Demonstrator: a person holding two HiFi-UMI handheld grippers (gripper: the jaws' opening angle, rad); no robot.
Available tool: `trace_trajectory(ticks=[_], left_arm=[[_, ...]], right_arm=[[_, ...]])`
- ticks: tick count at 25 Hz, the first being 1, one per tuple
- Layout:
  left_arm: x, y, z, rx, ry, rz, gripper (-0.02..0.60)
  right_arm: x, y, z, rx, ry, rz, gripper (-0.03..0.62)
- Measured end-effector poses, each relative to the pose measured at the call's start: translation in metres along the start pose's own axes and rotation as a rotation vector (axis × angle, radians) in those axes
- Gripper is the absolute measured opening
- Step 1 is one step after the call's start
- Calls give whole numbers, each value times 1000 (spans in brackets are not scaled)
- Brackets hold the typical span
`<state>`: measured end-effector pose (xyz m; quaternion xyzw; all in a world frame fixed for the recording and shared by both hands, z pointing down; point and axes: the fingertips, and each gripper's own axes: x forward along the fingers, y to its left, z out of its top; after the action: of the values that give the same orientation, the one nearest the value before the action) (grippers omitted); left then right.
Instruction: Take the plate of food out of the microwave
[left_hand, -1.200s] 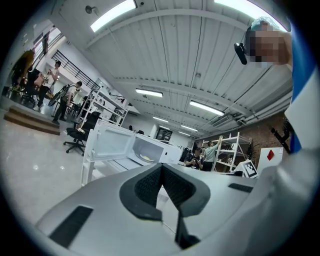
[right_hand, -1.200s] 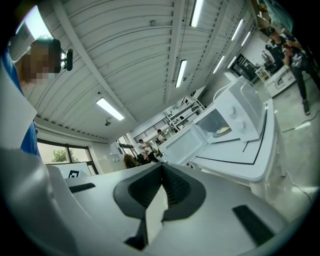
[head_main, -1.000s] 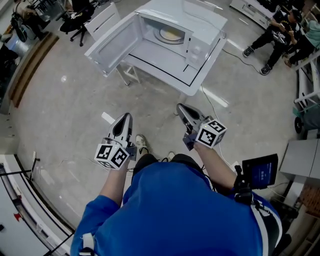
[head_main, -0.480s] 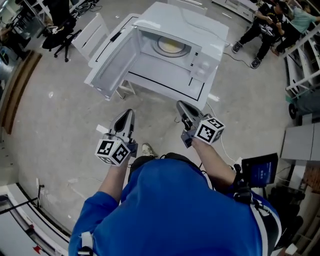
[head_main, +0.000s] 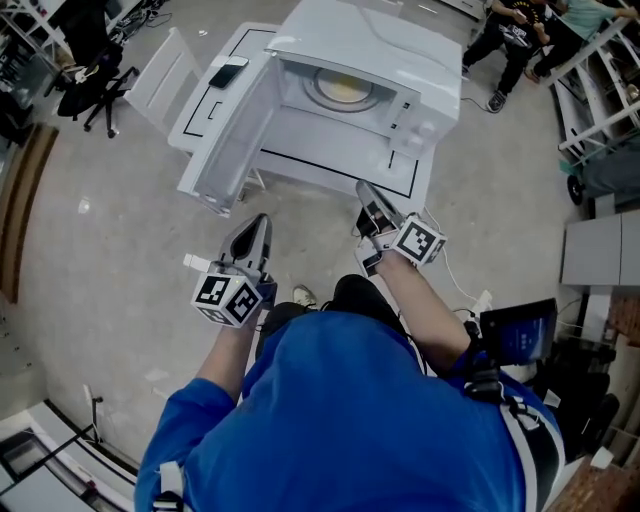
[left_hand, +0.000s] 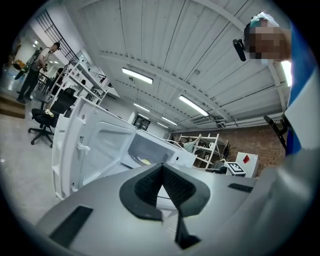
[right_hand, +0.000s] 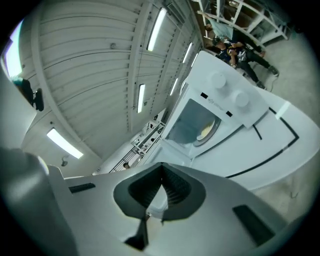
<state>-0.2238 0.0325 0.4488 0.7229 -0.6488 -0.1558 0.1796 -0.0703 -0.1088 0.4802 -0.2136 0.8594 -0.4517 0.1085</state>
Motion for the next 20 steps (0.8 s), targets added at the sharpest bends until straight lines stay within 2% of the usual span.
trace_trajectory(ticks=[7, 11, 17, 20], left_arm=[[41, 10, 0, 14, 38, -48, 9], [83, 23, 4, 16, 74, -46, 8], [121, 25, -4, 29, 95, -67, 9], [148, 29, -9, 28, 112, -65, 9]], right_arm=[[34, -37, 26, 152, -109, -41, -9], [69, -63, 42, 213, -125, -55, -9], [86, -86, 48, 275, -141, -73, -9], [96, -88, 54, 265, -126, -49, -9]])
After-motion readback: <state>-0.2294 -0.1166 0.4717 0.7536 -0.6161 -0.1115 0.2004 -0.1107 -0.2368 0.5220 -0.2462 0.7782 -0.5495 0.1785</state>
